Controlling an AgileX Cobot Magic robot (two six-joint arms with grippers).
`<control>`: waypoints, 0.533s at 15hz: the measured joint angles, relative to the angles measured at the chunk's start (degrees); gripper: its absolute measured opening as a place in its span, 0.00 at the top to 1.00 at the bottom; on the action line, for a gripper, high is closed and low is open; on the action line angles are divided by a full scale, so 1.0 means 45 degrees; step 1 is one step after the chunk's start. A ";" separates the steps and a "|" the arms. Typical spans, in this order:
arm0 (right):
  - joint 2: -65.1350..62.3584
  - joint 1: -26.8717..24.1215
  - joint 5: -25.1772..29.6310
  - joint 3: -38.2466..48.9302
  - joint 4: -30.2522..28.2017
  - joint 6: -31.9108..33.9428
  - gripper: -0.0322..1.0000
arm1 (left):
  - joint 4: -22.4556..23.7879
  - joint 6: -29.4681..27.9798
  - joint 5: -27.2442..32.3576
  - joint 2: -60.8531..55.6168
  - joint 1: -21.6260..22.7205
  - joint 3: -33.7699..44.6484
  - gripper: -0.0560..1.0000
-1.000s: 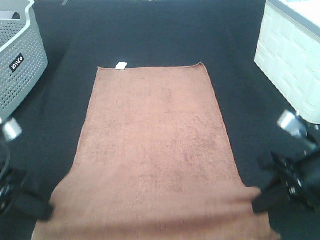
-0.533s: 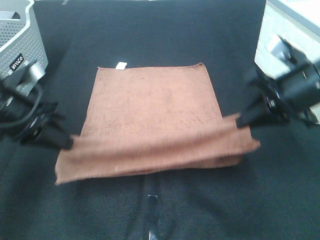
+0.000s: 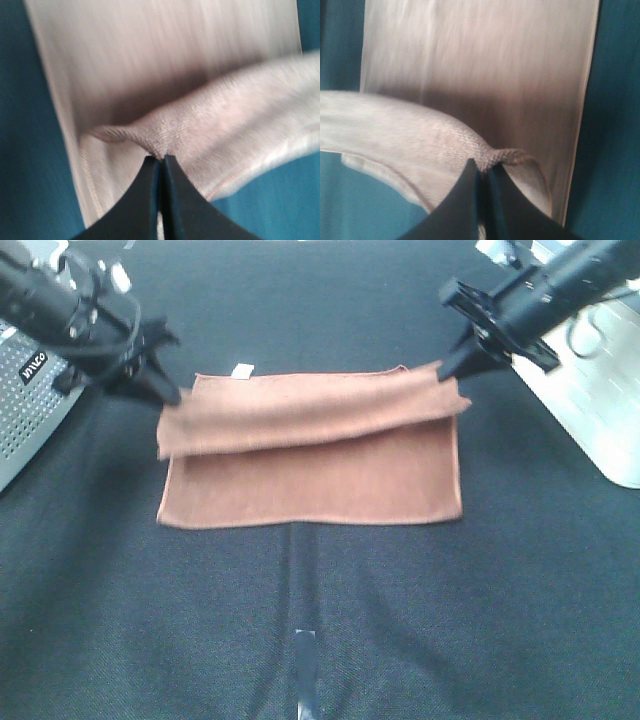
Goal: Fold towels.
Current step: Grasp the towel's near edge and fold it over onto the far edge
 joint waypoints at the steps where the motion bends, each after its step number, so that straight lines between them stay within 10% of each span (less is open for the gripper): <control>1: 0.0700 0.0000 0.0051 -0.1171 -0.0115 0.0089 0.97 | 0.0000 -0.0076 0.0000 0.0662 0.0115 -0.0968 0.95; 8: 0.5208 0.0000 -0.0738 -0.7143 -0.0662 0.0306 0.97 | -0.0025 -0.0089 -0.1171 0.5297 0.0038 -0.7245 0.95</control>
